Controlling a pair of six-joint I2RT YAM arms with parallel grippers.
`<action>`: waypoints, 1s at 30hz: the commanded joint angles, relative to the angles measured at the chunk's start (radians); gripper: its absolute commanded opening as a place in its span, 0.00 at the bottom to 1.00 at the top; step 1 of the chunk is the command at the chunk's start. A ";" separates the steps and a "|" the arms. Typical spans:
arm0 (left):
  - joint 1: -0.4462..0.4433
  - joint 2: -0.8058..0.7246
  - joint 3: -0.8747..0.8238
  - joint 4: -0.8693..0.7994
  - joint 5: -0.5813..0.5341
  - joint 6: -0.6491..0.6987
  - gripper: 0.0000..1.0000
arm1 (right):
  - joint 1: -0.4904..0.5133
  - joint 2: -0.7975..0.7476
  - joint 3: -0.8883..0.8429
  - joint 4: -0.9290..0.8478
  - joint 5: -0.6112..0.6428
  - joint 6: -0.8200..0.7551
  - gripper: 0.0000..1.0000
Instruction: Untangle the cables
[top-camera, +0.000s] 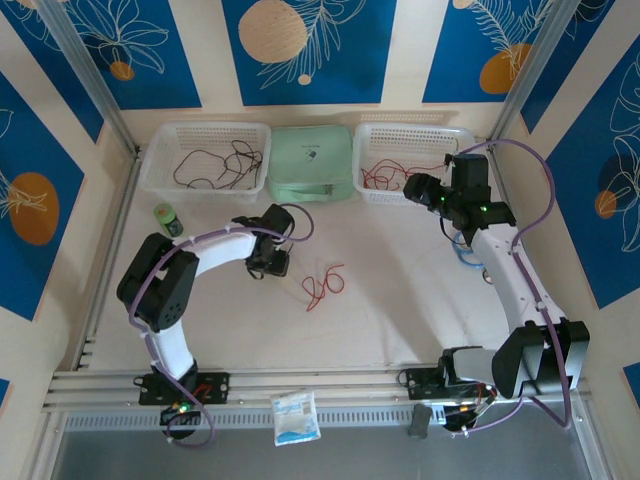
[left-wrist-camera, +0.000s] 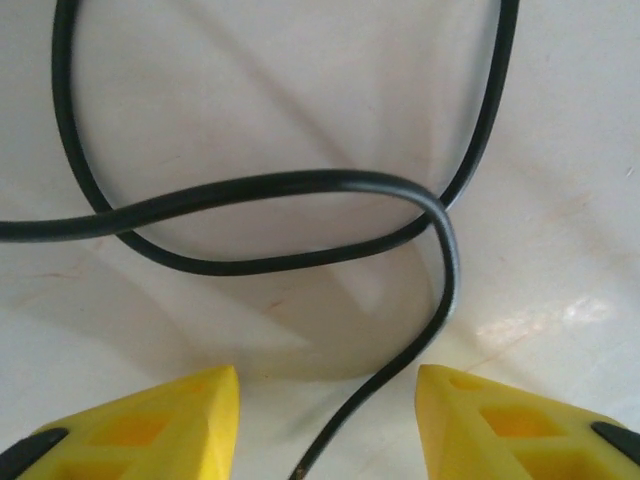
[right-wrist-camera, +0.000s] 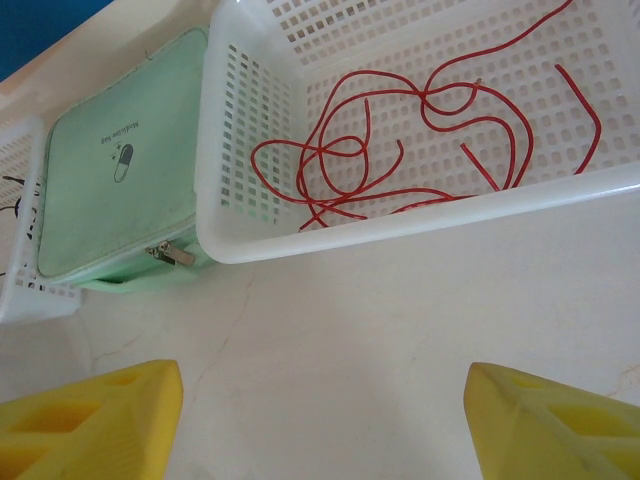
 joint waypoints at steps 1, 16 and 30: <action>-0.004 -0.037 0.035 -0.066 -0.014 0.023 0.54 | -0.004 -0.028 -0.011 -0.012 -0.031 -0.016 0.74; -0.024 0.085 0.042 -0.077 0.048 0.054 0.51 | -0.007 -0.034 -0.026 -0.012 -0.033 -0.012 0.74; -0.081 -0.038 0.206 -0.162 0.050 0.060 0.00 | 0.010 -0.086 -0.100 0.002 -0.140 0.011 0.73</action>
